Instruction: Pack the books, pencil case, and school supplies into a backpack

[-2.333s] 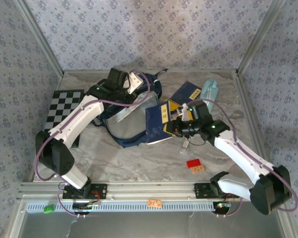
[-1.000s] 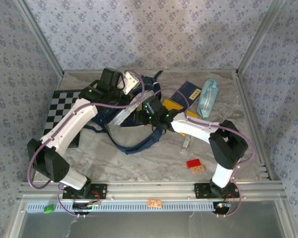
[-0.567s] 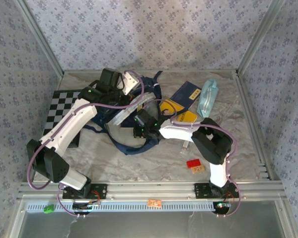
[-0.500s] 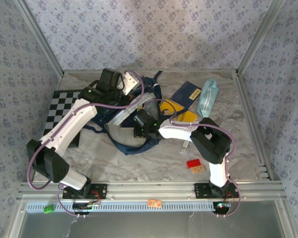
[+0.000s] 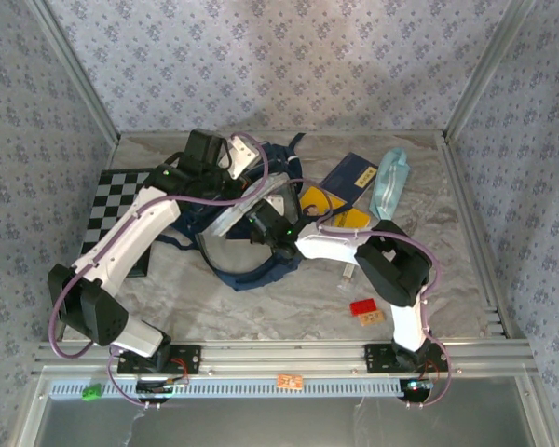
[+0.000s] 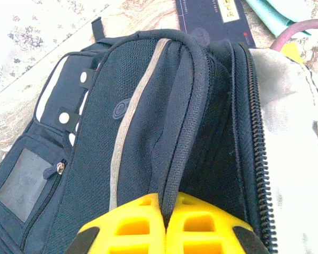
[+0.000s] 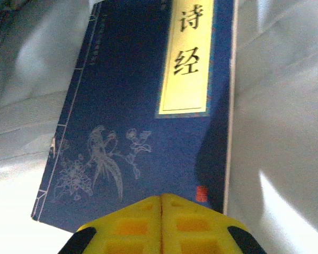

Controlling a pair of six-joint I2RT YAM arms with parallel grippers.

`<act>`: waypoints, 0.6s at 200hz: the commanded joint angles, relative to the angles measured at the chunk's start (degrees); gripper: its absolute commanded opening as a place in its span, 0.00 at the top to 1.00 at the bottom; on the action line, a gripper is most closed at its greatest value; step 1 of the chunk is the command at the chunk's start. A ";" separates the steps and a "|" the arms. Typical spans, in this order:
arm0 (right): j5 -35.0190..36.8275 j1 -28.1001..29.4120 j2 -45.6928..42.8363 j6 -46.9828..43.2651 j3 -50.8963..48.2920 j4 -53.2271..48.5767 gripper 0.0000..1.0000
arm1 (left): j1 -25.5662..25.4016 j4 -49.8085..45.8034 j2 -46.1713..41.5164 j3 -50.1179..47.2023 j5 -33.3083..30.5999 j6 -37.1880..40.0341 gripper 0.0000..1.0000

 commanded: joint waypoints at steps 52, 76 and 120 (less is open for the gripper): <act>-3.88 3.36 -1.41 2.83 -2.38 -6.54 0.88 | 0.25 4.16 -2.72 1.20 2.77 0.20 1.00; -3.89 2.52 -0.20 2.36 -2.27 -7.84 0.88 | 0.30 3.26 -2.30 1.70 2.79 0.59 1.00; 0.72 -1.12 2.62 -0.22 2.78 -8.99 0.88 | 0.25 2.64 -2.40 1.51 2.57 1.17 1.00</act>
